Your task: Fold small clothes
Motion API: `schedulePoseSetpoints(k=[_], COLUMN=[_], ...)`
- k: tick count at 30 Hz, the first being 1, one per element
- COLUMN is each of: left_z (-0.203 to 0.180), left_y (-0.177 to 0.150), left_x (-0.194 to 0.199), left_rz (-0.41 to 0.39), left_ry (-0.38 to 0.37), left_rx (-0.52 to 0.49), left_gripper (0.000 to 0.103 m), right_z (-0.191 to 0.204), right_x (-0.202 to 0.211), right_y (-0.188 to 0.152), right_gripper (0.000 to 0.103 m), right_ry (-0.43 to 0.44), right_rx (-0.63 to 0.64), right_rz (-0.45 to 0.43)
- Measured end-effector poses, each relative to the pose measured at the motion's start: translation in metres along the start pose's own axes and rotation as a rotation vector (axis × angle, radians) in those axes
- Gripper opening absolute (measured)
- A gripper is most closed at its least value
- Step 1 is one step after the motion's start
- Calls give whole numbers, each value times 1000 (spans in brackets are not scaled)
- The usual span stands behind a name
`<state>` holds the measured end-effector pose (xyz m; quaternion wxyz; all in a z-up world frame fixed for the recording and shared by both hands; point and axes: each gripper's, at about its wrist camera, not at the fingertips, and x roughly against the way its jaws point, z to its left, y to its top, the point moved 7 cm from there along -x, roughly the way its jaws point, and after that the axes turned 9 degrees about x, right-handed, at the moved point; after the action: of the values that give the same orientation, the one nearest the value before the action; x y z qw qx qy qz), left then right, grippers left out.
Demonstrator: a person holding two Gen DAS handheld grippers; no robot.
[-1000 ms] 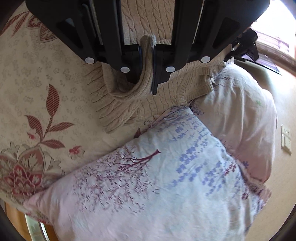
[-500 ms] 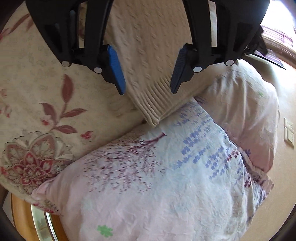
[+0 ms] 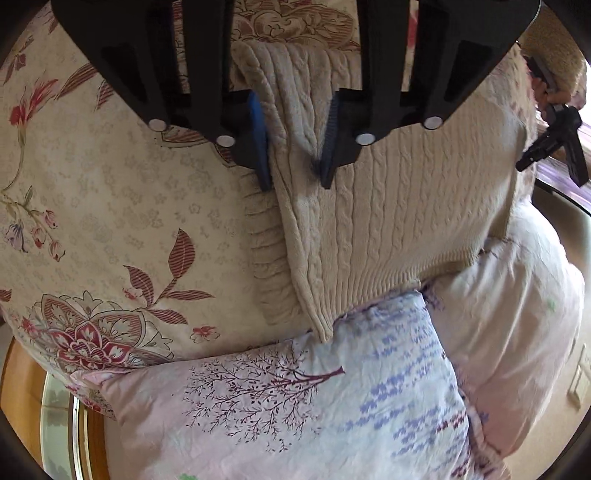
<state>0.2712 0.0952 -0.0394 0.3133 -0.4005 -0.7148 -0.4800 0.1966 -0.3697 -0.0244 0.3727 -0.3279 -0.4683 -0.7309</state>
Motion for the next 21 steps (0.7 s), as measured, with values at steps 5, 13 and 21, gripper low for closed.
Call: schedulePoseSetpoints(k=[5, 13, 21], left_z=[5, 15, 18], left_y=[-3, 0, -8], left_x=[-1, 7, 7], left_rz=[13, 20, -12], left_ry=[2, -17, -13], left_rx=[23, 31, 35], left_gripper=[8, 7, 14], right_z=[2, -8, -2], right_x=[7, 14, 0], right_y=[-2, -16, -6], right_gripper=[10, 9, 11], right_ry=[-4, -50, -134], right_rx=[6, -44, 11], right_rz=[-24, -18, 8])
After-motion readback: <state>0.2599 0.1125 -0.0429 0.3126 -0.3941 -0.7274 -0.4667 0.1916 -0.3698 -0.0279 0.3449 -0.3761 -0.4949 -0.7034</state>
